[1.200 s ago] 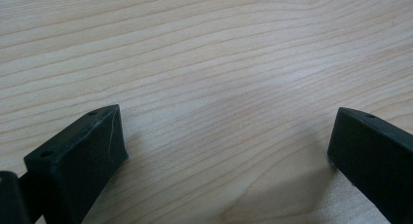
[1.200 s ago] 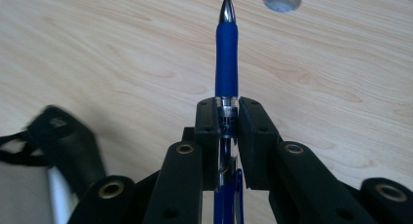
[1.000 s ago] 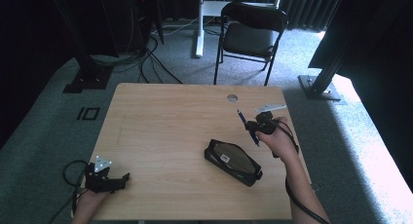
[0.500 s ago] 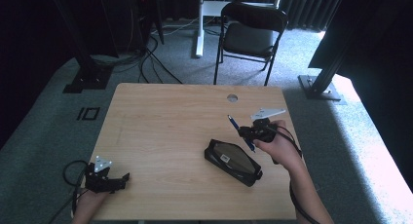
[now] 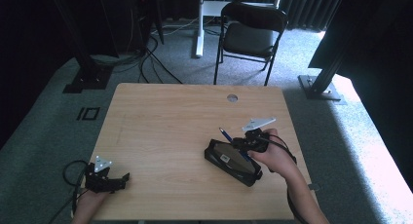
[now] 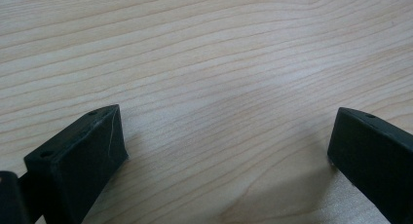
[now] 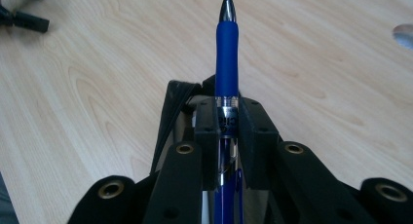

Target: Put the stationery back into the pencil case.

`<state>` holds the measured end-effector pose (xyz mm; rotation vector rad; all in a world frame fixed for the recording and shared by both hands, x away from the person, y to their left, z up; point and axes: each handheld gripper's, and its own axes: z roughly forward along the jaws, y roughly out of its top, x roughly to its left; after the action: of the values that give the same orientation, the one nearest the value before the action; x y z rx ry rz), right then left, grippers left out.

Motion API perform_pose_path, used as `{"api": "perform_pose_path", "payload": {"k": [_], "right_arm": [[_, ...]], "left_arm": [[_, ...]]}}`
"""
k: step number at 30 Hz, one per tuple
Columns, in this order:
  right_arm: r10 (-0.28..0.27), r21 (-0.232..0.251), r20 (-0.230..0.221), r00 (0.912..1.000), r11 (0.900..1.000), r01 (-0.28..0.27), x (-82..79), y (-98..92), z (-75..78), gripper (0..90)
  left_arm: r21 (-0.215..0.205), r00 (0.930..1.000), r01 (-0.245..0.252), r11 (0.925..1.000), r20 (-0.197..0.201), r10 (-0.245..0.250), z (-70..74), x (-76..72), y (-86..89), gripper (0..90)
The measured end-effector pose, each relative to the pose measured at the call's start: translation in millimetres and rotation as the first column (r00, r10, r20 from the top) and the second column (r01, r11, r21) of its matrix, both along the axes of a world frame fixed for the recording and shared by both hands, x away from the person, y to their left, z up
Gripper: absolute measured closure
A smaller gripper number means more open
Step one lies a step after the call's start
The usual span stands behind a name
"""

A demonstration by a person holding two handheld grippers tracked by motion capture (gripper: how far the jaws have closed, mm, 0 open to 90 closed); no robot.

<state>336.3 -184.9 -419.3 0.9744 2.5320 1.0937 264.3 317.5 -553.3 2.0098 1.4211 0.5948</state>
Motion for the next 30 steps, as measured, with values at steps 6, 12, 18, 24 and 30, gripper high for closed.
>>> {"api": "perform_pose_path", "payload": {"k": [6, 12, 18, 24, 30], "right_arm": [[0.030, -0.051, -0.028, 0.9992, 0.998, -0.031, -0.1, 7.2, -15.5, 79.6], [0.053, -0.123, -0.067, 0.9963, 0.991, -0.061, 0.9, 15.7, -32.3, 79.5], [0.061, -0.172, -0.101, 0.9930, 0.982, -0.078, 2.6, 22.3, -45.1, 79.5], [0.061, -0.221, -0.141, 0.9882, 0.971, -0.091, 5.6, 26.3, -58.0, 79.5], [0.077, -0.205, -0.175, 0.9815, 0.972, -0.113, 6.4, 26.3, -63.3, 72.0]], "left_arm": [[-0.001, 1.0000, 0.000, 1.0000, 0.000, 0.000, 0.0, 0.0, 0.0, 0.6], [-0.002, 1.0000, -0.001, 1.0000, -0.001, 0.001, 0.0, -0.1, -0.1, 0.6], [-0.002, 1.0000, -0.001, 1.0000, -0.001, 0.001, 0.0, -0.1, -0.1, 0.6], [-0.002, 1.0000, -0.001, 1.0000, -0.001, 0.001, 0.0, -0.1, -0.1, 0.6], [-0.002, 1.0000, -0.001, 1.0000, -0.001, 0.001, 0.0, -0.1, -0.1, 0.6]]}}
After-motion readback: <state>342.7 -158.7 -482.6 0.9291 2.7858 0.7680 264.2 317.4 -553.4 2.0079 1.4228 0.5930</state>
